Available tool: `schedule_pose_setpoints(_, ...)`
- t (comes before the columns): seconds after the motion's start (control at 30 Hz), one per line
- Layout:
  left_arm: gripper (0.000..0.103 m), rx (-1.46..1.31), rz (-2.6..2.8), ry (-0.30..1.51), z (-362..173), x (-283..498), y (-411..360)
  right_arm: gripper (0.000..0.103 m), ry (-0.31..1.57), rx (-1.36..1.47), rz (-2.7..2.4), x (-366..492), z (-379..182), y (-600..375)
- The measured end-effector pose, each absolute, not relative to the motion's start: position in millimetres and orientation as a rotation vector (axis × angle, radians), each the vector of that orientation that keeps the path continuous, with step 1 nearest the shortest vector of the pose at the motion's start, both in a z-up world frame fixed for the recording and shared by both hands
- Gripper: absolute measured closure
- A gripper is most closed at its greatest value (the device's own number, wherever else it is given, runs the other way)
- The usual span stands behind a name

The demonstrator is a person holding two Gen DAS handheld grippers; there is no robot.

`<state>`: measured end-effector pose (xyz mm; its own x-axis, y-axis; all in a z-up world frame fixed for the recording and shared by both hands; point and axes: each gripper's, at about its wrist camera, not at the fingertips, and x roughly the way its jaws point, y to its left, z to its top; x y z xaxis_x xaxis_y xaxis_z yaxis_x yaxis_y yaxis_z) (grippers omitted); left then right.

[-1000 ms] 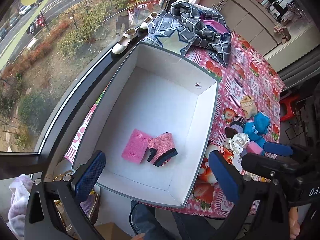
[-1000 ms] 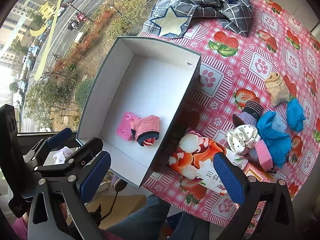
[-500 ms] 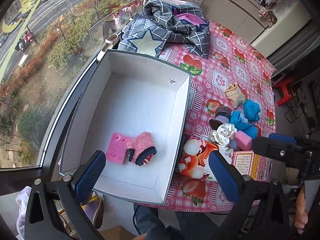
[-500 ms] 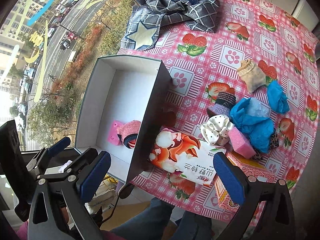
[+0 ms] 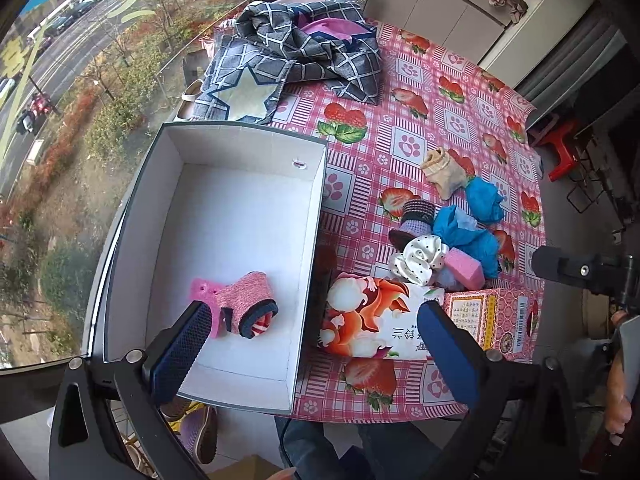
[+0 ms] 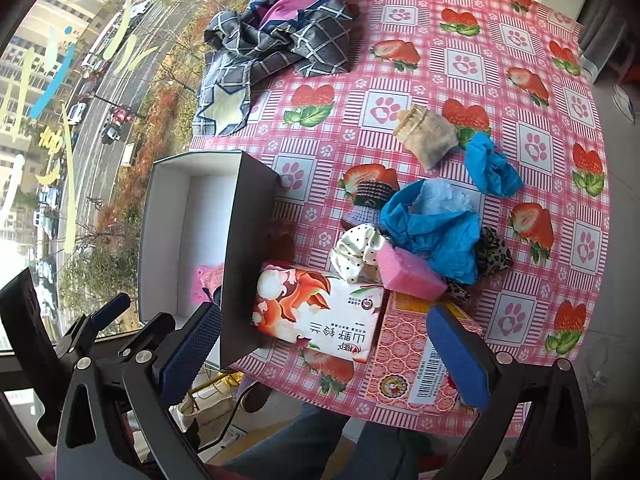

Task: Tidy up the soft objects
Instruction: 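Move both tools back toward the pile of soft items, then grasp the beige rolled sock with the left tool while the right tool grasps the blue cloth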

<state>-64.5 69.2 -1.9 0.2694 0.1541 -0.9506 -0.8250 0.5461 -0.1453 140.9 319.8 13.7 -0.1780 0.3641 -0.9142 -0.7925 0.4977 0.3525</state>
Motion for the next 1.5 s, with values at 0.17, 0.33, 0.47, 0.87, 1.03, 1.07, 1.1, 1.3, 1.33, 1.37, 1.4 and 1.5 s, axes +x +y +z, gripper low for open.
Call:
schedule_pose_setpoints(0.17, 0.000, -0.721, 0.707, 1.123, 0, -43, 64, 0.000, 1.417, -0.355, 1.052, 161, 10, 304)
schedule_pose_setpoints(0.33, 0.000, -0.692, 0.673, 1.155, -3, -21, 58, 0.000, 1.437, -0.297, 1.017, 183, 5, 286)
schedule_pose_setpoints(0.47, 0.000, -0.672, 0.647, 1.183, -9, -1, 55, 0.000, 1.456, -0.249, 0.971, 205, -2, 268)
schedule_pose_setpoints(0.87, 0.000, -0.625, 0.582, 1.266, -32, 79, 66, 0.000, 1.548, -0.167, 0.811, 268, -43, 227)
schedule_pose_setpoints(1.03, 0.000, -0.660, 0.572, 1.308, -50, 119, 82, 0.000, 1.583, -0.170, 0.775, 287, -67, 227)
schedule_pose_setpoints(1.07, 0.000, -0.664, 0.572, 1.319, -54, 128, 86, 0.000, 1.583, -0.178, 0.772, 291, -71, 229)
schedule_pose_setpoints(1.1, 0.000, -0.668, 0.570, 1.331, -59, 138, 90, 0.000, 1.582, -0.188, 0.770, 294, -74, 232)
schedule_pose_setpoints(1.3, 0.000, -0.723, 0.565, 1.388, -97, 194, 112, 0.000, 1.520, -0.291, 0.807, 310, -92, 261)
schedule_pose_setpoints(1.33, 0.000, -0.738, 0.566, 1.394, -104, 202, 115, 0.000, 1.505, -0.316, 0.815, 312, -95, 267)
schedule_pose_setpoints(1.37, 0.000, -0.757, 0.569, 1.401, -112, 210, 119, 0.000, 1.489, -0.340, 0.817, 314, -99, 274)
schedule_pose_setpoints(1.4, 0.000, -0.775, 0.573, 1.404, -118, 217, 122, 0.000, 1.472, -0.359, 0.824, 316, -102, 280)
schedule_pose_setpoints(1.5, 0.000, -0.835, 0.589, 1.383, -135, 233, 131, 0.000, 1.444, -0.395, 0.848, 322, -112, 296)
